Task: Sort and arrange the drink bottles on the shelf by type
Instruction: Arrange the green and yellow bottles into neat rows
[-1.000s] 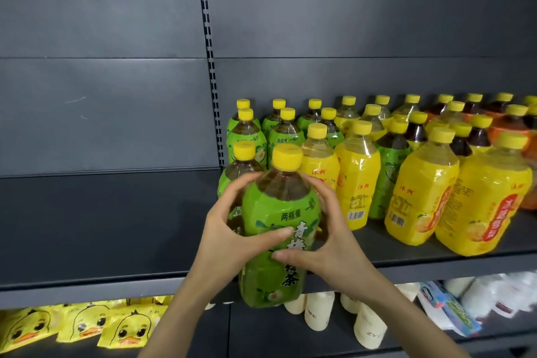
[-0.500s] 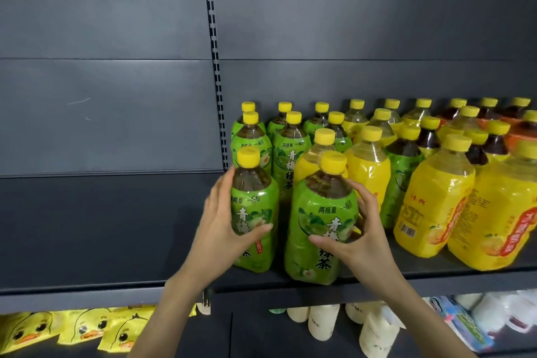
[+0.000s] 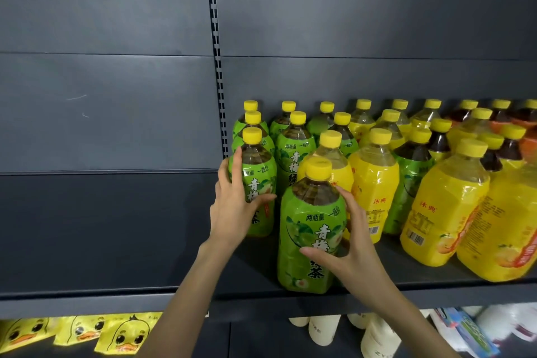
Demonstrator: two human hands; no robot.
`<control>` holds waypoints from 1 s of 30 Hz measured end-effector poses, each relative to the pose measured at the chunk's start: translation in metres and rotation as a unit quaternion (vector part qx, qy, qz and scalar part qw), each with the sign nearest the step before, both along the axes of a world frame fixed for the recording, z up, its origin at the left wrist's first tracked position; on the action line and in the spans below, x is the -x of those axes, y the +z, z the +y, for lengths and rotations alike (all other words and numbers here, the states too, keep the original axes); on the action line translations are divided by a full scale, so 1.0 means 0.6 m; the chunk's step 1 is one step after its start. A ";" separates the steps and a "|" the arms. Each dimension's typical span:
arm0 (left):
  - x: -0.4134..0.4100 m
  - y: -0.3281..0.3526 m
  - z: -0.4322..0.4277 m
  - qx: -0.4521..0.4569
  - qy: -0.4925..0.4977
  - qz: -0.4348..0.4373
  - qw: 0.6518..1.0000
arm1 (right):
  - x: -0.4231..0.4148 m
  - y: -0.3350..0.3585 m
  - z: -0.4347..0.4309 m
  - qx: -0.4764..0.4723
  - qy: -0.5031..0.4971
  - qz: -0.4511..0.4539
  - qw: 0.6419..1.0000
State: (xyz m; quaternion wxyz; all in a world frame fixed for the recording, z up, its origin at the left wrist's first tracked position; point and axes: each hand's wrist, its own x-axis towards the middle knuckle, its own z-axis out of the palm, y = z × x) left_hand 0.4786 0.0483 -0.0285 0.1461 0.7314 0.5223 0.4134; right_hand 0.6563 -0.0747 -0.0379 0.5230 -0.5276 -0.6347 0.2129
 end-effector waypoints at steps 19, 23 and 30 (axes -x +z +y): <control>-0.006 -0.035 -0.127 0.105 -0.272 -0.199 0.936 | -0.004 -0.008 0.010 0.007 0.069 0.009 0.998; -0.003 -0.037 -0.124 0.091 -0.235 -0.218 0.943 | -0.009 -0.003 0.014 -0.019 0.079 0.041 0.996; 0.020 -0.039 -0.131 0.062 -0.185 -0.234 0.952 | -0.006 0.033 0.059 -0.151 -0.140 -0.072 0.976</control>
